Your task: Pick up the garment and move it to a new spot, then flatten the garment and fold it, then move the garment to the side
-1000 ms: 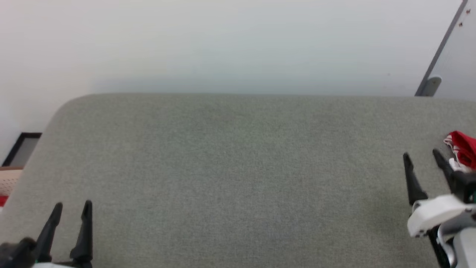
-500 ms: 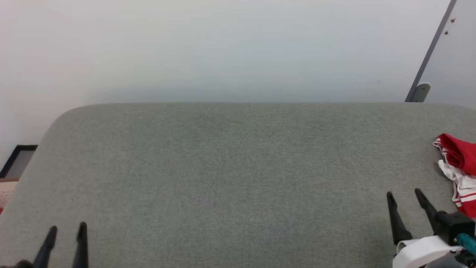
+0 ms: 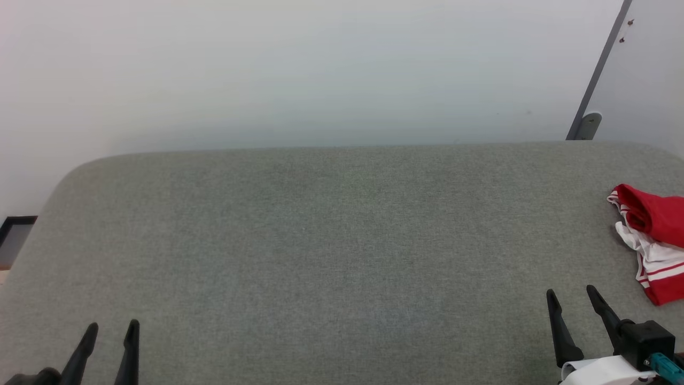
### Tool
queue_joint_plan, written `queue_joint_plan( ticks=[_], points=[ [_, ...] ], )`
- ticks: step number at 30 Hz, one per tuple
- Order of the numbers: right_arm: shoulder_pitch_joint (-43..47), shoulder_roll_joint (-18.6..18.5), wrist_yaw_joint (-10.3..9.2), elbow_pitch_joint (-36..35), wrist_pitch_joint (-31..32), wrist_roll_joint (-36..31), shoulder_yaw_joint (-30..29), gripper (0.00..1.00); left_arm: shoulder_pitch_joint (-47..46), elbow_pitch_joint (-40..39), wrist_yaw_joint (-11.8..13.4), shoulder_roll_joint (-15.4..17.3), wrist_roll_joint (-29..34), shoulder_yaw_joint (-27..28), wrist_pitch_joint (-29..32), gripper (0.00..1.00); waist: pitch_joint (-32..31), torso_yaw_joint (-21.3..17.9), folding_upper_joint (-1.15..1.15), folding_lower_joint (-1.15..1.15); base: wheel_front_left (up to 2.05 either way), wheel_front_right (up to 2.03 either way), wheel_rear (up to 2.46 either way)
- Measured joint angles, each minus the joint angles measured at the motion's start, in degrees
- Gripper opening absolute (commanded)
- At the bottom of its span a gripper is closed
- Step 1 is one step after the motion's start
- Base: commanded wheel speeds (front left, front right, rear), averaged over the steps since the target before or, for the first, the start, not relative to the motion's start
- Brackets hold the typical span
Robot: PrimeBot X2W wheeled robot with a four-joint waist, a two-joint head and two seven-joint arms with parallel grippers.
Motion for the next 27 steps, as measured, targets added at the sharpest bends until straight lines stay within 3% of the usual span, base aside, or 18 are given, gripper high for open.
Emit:
queue_joint_plan(
  ticks=[12,19,20,27],
  points=[
    [0.38,0.26,0.00,-1.03,0.00,-0.35,0.21,1.00,-0.43,0.24,0.00,0.27,-0.83,-0.22,0.00,1.00,0.34,-0.06,0.00,0.00,0.00,0.00,0.00],
    [0.47,0.43,0.00,-0.93,0.00,-0.87,0.30,1.00,-0.73,-0.04,0.00,-0.94,1.75,2.48,0.00,1.00,0.37,0.03,0.00,0.00,0.00,0.00,0.00],
    [0.48,0.52,0.01,-0.70,0.02,-0.94,0.31,0.00,-0.66,0.10,0.00,-1.18,2.19,2.42,0.00,0.00,0.36,0.04,0.00,0.00,0.00,0.00,0.00],
    [2.59,1.32,0.01,2.57,1.02,0.04,0.21,0.00,0.85,3.21,0.01,-4.99,1.25,1.03,0.53,0.00,0.41,0.10,0.00,0.00,0.00,0.00,0.00]
  ],
)
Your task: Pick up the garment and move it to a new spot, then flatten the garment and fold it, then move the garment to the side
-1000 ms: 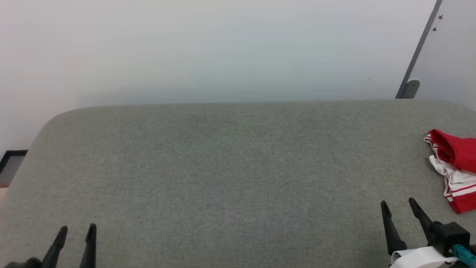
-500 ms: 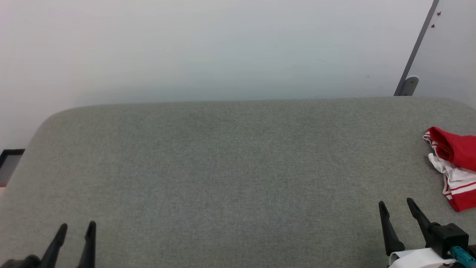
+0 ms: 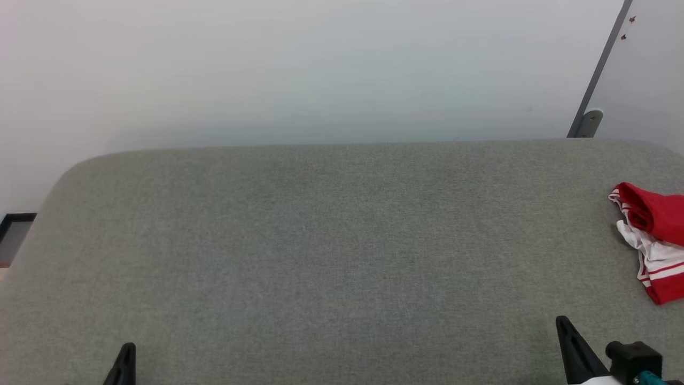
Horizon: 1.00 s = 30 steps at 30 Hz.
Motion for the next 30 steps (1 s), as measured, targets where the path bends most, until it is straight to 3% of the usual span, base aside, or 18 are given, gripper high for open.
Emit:
queue_joint_plan(
  ticks=[30],
  points=[
    [-1.39,1.47,-0.01,-2.69,7.38,30.62,-2.27,0.00,-5.17,0.71,0.00,-5.34,-22.72,1.14,7.68,0.00,0.64,0.93,0.00,0.00,0.00,0.00,0.00]
  ],
)
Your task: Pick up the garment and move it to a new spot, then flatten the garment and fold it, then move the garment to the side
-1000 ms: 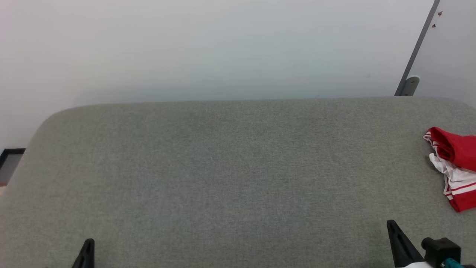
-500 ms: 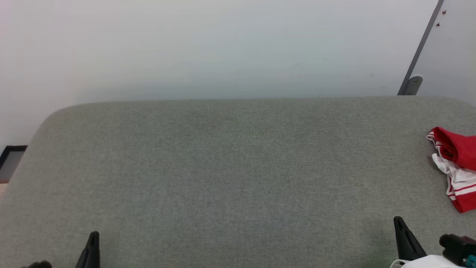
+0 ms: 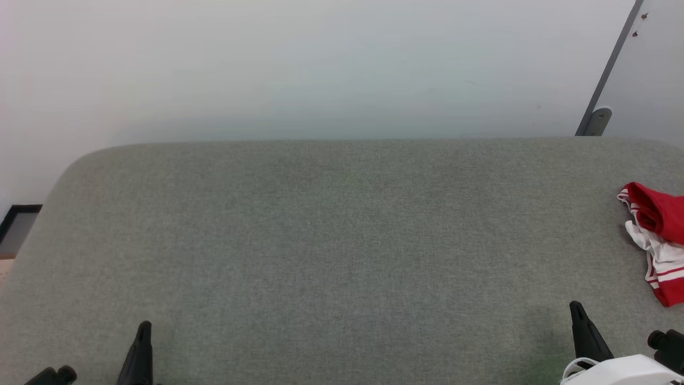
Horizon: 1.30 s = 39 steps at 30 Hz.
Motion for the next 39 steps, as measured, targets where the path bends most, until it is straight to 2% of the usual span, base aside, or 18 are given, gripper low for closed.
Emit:
queue_joint_plan(
  ticks=[39],
  points=[
    [-2.27,1.49,0.00,-2.45,6.64,27.57,-2.53,0.00,-5.39,0.83,0.00,-5.11,-20.72,1.15,6.94,0.00,0.83,1.20,0.00,0.00,0.00,0.00,0.00]
  ],
)
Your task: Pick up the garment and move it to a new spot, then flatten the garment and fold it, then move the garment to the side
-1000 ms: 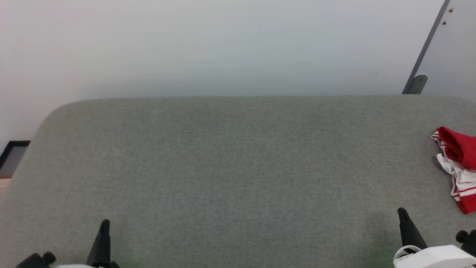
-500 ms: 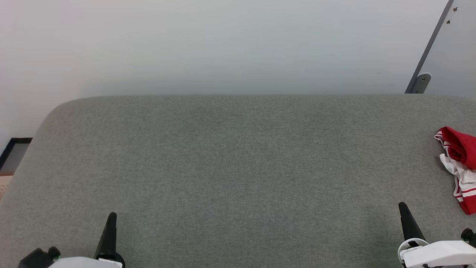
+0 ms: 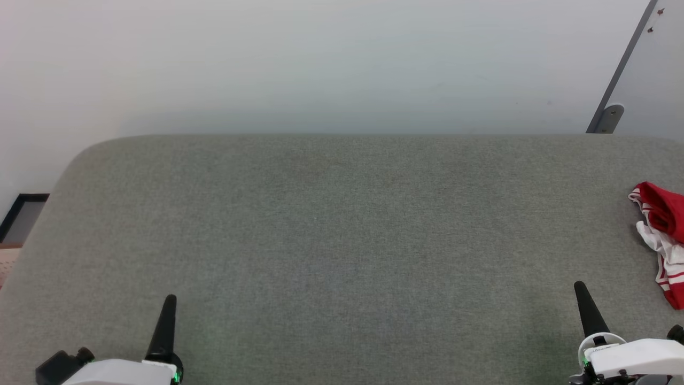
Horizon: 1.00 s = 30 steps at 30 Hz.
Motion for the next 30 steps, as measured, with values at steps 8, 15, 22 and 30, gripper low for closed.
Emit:
queue_joint_plan(
  ticks=[8,15,22,30],
  points=[
    [-0.05,0.23,0.00,-0.36,1.14,4.46,-0.43,0.00,-0.83,0.12,0.00,-0.74,-3.41,0.18,1.04,0.00,0.17,0.25,0.00,0.00,0.00,0.00,0.00],
    [-0.44,0.47,0.00,-0.73,2.09,8.16,-0.71,0.00,-1.54,0.19,0.00,-1.52,-6.22,0.31,1.98,0.00,0.32,0.46,0.00,0.00,0.00,0.00,0.00],
    [-0.80,0.75,0.00,-1.04,3.00,11.67,-0.94,0.00,-2.34,0.26,0.00,-2.13,-8.86,0.45,2.94,0.00,0.47,0.67,0.00,0.00,0.00,0.00,0.00],
    [-1.10,0.93,-0.01,-1.38,4.01,15.45,-1.21,0.00,-2.91,0.36,0.00,-2.80,-11.52,0.59,3.96,0.00,0.64,0.92,0.00,0.00,0.00,0.00,0.00]
  ],
)
